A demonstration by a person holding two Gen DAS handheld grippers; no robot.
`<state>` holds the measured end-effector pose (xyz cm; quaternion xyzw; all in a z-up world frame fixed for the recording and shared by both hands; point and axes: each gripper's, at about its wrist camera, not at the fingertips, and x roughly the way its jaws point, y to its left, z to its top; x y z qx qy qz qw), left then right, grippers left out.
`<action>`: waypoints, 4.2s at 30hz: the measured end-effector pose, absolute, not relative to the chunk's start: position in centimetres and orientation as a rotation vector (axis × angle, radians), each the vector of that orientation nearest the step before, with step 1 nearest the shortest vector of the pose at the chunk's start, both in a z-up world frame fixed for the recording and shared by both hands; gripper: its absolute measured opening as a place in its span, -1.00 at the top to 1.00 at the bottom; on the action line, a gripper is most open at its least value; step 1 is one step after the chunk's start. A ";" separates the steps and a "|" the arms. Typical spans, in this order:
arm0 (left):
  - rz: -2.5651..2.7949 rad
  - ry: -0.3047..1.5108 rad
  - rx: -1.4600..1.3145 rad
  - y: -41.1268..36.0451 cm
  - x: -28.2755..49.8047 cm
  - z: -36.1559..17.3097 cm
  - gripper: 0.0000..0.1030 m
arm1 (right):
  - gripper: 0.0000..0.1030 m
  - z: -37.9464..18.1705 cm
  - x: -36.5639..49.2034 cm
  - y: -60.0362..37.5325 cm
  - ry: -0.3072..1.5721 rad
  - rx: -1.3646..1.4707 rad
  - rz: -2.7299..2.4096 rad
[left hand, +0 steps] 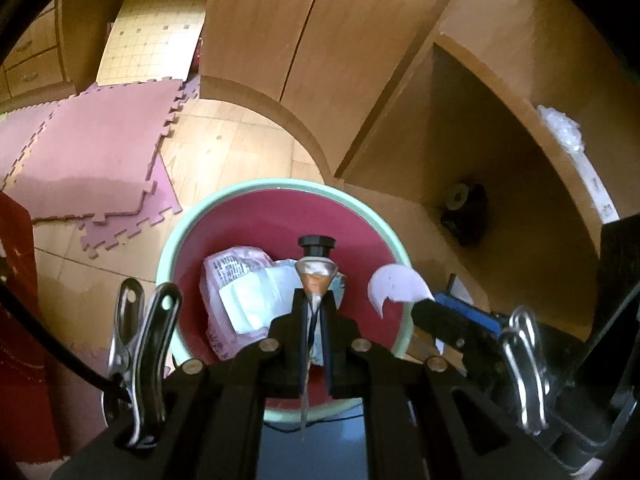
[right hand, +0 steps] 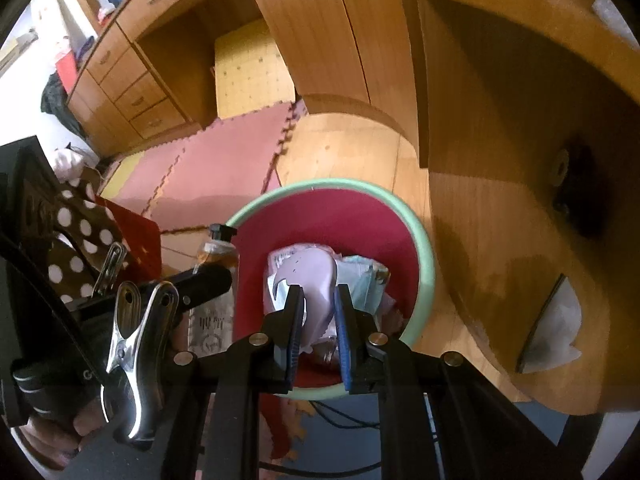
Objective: Collect trash
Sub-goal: 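Open both tools to drop the tube and white piece into the bin, then move both tools up toward the clear plastic bag on the shelf, then grasp the clear plastic bag with the left tool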
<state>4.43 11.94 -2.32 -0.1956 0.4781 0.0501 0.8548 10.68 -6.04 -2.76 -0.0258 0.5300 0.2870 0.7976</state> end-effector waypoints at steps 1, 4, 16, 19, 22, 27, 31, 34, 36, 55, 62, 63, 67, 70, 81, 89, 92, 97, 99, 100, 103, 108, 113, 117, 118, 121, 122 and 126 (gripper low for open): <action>0.106 1.008 -0.411 12.0 4.6 -2.6 0.88 | 0.68 -3.1 10.8 -5.9 1.147 -0.059 0.614; 0.101 1.019 -0.427 12.0 5.1 -3.1 0.88 | 0.68 -4.0 11.2 -5.6 1.170 -0.061 0.614; 0.122 1.022 -0.406 11.7 5.4 -3.0 0.77 | 0.56 -4.7 11.5 -5.1 1.205 -0.045 0.611; 0.130 1.023 -0.408 11.9 5.2 -3.0 0.73 | 0.51 -4.5 11.4 -5.2 1.202 -0.046 0.612; 0.134 1.023 -0.418 11.9 5.3 -2.9 0.73 | 0.50 -4.3 11.3 -5.2 1.197 -0.052 0.615; 0.127 1.022 -0.413 11.6 5.4 -2.7 0.70 | 0.47 -3.9 11.1 -5.4 1.188 -0.050 0.621; 0.120 1.029 -0.409 11.2 5.2 -2.5 0.44 | 0.47 -3.2 10.8 -5.7 1.170 -0.047 0.627; 0.134 1.037 -0.404 10.9 5.2 -2.4 0.33 | 0.47 -2.4 10.4 -6.2 1.158 -0.027 0.632; 0.136 1.041 -0.407 10.7 5.1 -2.3 0.30 | 0.47 -1.8 10.3 -6.4 1.147 -0.015 0.641; -0.013 0.942 -0.330 4.7 1.7 5.0 -0.09 | 0.46 6.7 4.2 -14.5 0.890 0.098 0.557; -0.114 0.924 -0.276 0.1 0.4 7.5 -0.12 | 0.45 10.5 2.5 -19.2 0.814 0.198 0.449; -0.131 0.919 -0.260 -0.8 0.2 7.8 -0.12 | 0.44 11.1 2.3 -19.7 0.799 0.206 0.438; -0.191 0.894 -0.202 -3.8 -0.4 9.0 -0.12 | 0.39 13.7 1.1 -22.0 0.738 0.236 0.389; -0.237 0.881 -0.186 -5.7 -0.7 10.2 -0.12 | 0.35 15.7 0.0 -23.5 0.687 0.247 0.360; -0.313 0.794 -0.122 -10.5 1.7 17.1 -0.13 | 0.34 21.5 -1.6 -29.0 0.537 0.211 0.214; -0.299 0.725 -0.036 -13.1 6.9 20.2 -0.13 | 0.27 22.7 0.9 -31.6 0.526 0.254 0.135; -0.307 0.723 -0.042 -13.9 9.3 20.3 -0.13 | 0.27 22.2 2.5 -32.1 0.531 0.243 0.110; -0.303 0.743 -0.077 -15.3 13.6 19.6 -0.12 | 0.27 20.2 5.0 -32.9 0.541 0.231 0.069; -0.293 0.752 -0.092 -15.6 15.1 19.2 -0.12 | 0.27 19.3 5.5 -33.6 0.533 0.253 0.073; -0.285 0.755 -0.101 -15.9 16.1 18.9 -0.12 | 0.27 18.7 5.7 -34.0 0.533 0.275 0.082; -0.256 0.758 -0.118 -16.3 18.8 18.1 -0.13 | 0.27 17.5 6.4 -35.1 0.566 0.332 0.094; -0.190 0.771 -0.140 -16.8 23.4 16.6 -0.12 | 0.27 16.9 6.6 -35.8 0.571 0.364 0.088; -0.129 0.785 -0.138 -17.2 27.0 15.1 -0.13 | 0.27 16.7 7.0 -35.4 0.576 0.351 0.098; -0.098 0.794 -0.121 -17.7 29.9 14.6 -0.13 | 0.27 16.5 7.3 -35.3 0.583 0.340 0.102; -0.088 0.791 -0.112 -17.9 30.5 14.5 -0.13 | 0.27 16.4 7.3 -35.3 0.584 0.342 0.107; -0.074 0.796 -0.078 -18.7 32.3 14.3 -0.13 | 0.27 16.3 7.4 -35.4 0.585 0.342 0.108; -0.071 0.802 -0.068 -19.1 32.7 14.1 -0.13 | 0.27 16.2 7.4 -35.5 0.586 0.343 0.106; -0.050 0.866 -0.049 -19.7 34.1 12.5 -0.13 | 0.27 16.0 7.4 -35.7 0.596 0.348 0.100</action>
